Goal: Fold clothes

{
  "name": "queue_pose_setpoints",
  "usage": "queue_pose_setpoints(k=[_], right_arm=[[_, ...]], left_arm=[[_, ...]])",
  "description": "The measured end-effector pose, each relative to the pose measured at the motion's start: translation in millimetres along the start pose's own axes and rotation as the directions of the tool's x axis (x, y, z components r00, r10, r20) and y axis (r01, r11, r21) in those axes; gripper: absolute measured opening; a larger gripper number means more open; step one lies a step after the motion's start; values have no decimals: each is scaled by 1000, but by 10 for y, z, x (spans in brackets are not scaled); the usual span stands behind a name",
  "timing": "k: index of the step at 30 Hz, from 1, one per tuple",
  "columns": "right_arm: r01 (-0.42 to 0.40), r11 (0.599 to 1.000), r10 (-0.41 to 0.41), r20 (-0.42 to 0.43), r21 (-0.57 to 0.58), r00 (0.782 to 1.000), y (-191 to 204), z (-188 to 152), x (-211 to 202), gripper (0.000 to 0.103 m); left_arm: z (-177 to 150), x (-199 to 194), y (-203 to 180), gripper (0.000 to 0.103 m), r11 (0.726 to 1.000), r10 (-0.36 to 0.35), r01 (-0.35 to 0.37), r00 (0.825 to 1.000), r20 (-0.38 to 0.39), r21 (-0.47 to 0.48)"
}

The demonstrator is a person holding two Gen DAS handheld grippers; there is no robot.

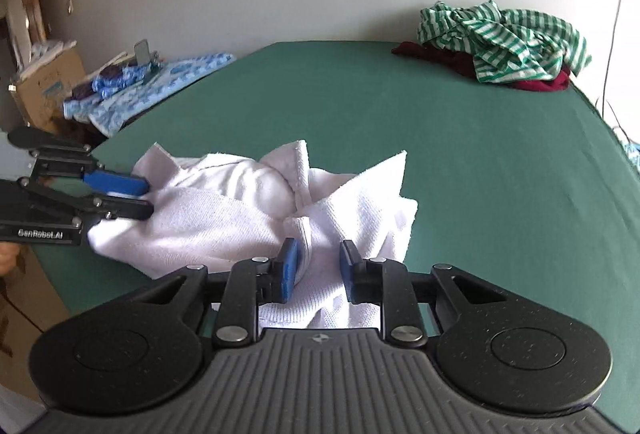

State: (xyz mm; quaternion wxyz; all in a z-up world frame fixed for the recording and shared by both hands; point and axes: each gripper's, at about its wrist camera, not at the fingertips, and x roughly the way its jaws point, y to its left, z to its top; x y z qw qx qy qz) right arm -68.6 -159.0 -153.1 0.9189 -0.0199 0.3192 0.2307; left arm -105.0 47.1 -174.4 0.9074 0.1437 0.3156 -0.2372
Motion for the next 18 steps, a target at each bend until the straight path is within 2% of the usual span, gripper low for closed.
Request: queue_pose_setpoints(k=[2,6,8,10,11,12,13,15,17,18], right_arm=[[-9,999,8,24,33,1000,-52,43,-70,23],[16,997,-15,-12,80,1000,-164,-58,-30,25],[8,996,-7,-2,89,1000,-192,-89,-70,26],[5,994,-7,13,112,1000,-227,-69,-174,27],[3,990,-6,24,141,1000,-271,-55,-240,33],[1,984,-5,26,180,1000,-339,-54,-288,42],[-5,974,1,18,225,1000,-423,-61,-324,44],[-24,946,26,-2,322,1000,-593,-86,-377,44],[-46,910,56,-12,412,998,-742,-142,-402,44],[-56,890,73,-19,453,997,-806,-169,-405,44]], left_arm=[[25,-12,18,30,1000,15,-15,1000,-3,11],[-63,-7,6,32,999,37,-37,999,-14,4],[-93,-32,2,33,999,45,-45,999,-14,-15],[-82,-151,45,33,995,64,-63,998,13,-80],[-79,-216,71,34,991,75,-71,997,28,-117],[-98,-274,104,43,983,79,-72,996,34,-169],[-129,-328,143,54,971,79,-69,996,35,-228],[-192,-422,188,55,944,83,-68,996,34,-323],[-258,-487,168,58,925,94,-78,995,25,-372],[-290,-496,166,63,912,90,-75,996,19,-404]])
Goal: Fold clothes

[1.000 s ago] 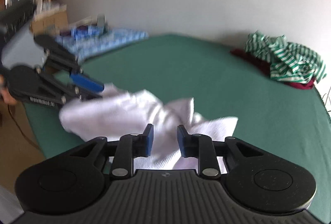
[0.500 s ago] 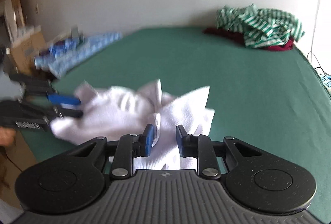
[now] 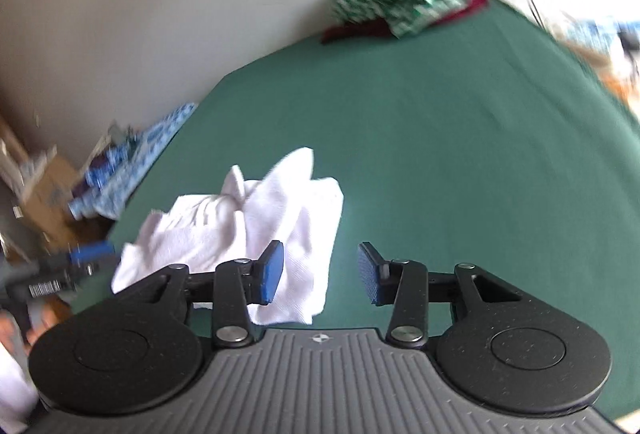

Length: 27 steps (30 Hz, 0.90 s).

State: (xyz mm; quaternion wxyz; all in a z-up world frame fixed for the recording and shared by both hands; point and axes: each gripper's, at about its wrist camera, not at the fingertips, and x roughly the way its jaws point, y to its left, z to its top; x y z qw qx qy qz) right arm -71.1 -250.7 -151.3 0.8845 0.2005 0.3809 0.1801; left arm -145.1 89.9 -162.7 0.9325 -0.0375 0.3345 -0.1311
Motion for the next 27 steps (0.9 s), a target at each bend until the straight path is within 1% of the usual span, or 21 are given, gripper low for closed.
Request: queue_pose_setpoints(k=[1,2,4,5,7,8,11,12,14,15,16,18,19,23,25,27], right_arm=[[-13,999,14,-16,37,1000,-48,-3,8,44],[-29,997,32,-29,71,999,-86,-11,18,47],[-66,990,73,-47,124,996,-138,-19,43,47],[-81,986,90,-56,147,994,-158,-19,59,48],[-98,977,114,-77,187,990,-191,-14,100,52],[-101,975,120,-86,200,989,-199,-10,116,54],[-82,978,105,-111,194,988,-171,8,131,56],[-77,979,100,-114,191,988,-161,12,127,58],[-73,978,97,-111,196,989,-158,17,115,61],[-67,977,91,-111,204,990,-162,20,116,62],[-55,974,81,-112,221,990,-174,23,129,62],[-35,966,67,-117,257,991,-201,29,156,62],[-37,959,74,-120,280,990,-216,29,175,62],[-37,944,85,-133,329,987,-211,30,231,62],[-36,939,84,-128,342,988,-200,19,244,62],[-34,929,86,-125,367,988,-206,-8,265,62]], left_arm=[[-27,4,14,68,999,-6,6,1000,-10,-41],[-52,17,42,69,995,-24,22,999,-25,-94],[-74,53,98,69,979,-65,56,997,-40,-194],[-80,52,119,70,969,-81,71,996,-32,-235],[-82,57,163,75,947,-111,102,994,-13,-305],[-78,65,174,76,941,-114,104,993,-11,-323],[-25,151,130,78,956,-95,75,994,-59,-285],[2,186,110,81,962,-91,66,992,-84,-264],[44,244,87,83,970,-105,78,989,-107,-232],[67,286,77,88,971,-113,86,987,-116,-221],[89,332,75,90,972,-123,94,984,-126,-216],[123,413,89,90,970,-150,116,977,-149,-213],[142,455,93,90,970,-162,126,973,-167,-209],[215,605,77,92,982,-162,131,955,-248,-136],[231,626,75,96,984,-162,136,950,-266,-111],[243,643,76,97,986,-162,143,945,-284,-88]])
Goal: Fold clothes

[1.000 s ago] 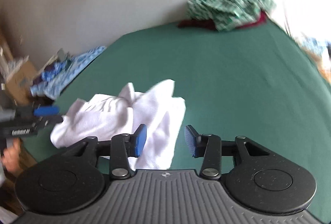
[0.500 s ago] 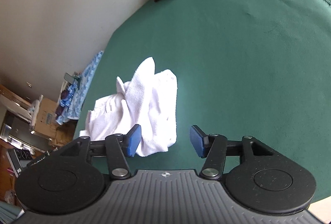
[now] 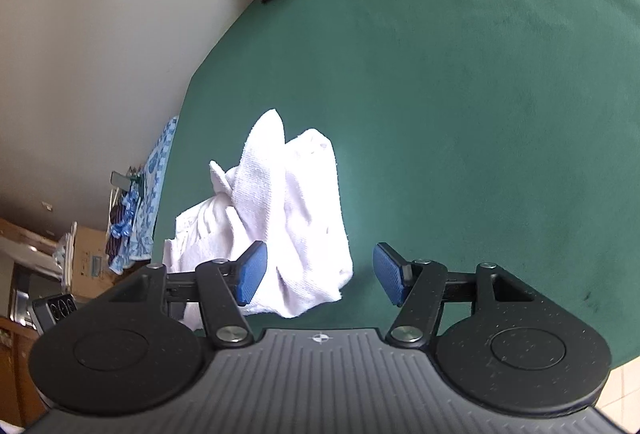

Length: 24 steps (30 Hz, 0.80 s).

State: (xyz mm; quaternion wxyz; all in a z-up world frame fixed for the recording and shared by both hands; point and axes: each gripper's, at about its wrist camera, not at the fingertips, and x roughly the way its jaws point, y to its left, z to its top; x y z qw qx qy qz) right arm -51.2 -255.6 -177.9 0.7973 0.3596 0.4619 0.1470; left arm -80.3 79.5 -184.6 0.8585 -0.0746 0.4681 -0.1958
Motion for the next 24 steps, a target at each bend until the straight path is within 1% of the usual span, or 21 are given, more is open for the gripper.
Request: queue_pose_setpoints(k=[4,7,11,16,24], right_arm=[[-13,999,11,33,53,999,-26,-50,-3,62],[-21,997,17,53,72,998,-40,-83,-12,62],[-39,996,34,60,85,998,-60,-86,0,62],[-86,993,84,30,86,996,-90,-20,72,62],[-140,990,142,-70,31,987,-74,189,212,62]], left_arm=[[18,40,21,98,999,-11,12,999,-39,39],[52,69,29,99,998,-16,19,999,-45,61],[56,89,-7,101,996,-2,6,999,-50,84],[38,101,-47,102,996,30,-26,998,-48,83],[3,125,-163,102,993,117,-116,992,-42,31]])
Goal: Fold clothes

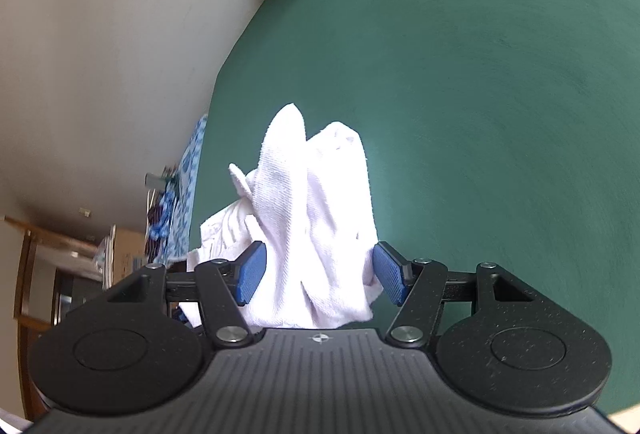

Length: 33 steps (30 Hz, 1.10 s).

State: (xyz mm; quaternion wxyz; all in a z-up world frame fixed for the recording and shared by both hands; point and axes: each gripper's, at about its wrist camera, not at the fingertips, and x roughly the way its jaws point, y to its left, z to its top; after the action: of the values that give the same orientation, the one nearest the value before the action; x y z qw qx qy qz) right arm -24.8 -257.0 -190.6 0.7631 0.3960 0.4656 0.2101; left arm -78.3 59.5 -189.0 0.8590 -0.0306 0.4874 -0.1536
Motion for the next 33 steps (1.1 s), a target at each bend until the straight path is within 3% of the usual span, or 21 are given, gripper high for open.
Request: queue_pose_setpoints(k=[10,20,29,33], right_arm=[[-73,993,63,-111,-93,992,36,262,199,64],[-131,975,102,-161,-178,982,75,358,272,67],[-141,971,112,-160,-190,981,24,322,235,64],[-132,969,99,-162,-210,982,71,302,262,64]], left_arm=[[-36,14,-109,102,990,93,-94,996,-15,-100],[-34,36,-170,102,978,147,-148,989,-22,-146],[-9,39,-156,102,978,145,-150,989,-39,-143],[-40,4,-119,102,984,117,-118,993,-21,-136]])
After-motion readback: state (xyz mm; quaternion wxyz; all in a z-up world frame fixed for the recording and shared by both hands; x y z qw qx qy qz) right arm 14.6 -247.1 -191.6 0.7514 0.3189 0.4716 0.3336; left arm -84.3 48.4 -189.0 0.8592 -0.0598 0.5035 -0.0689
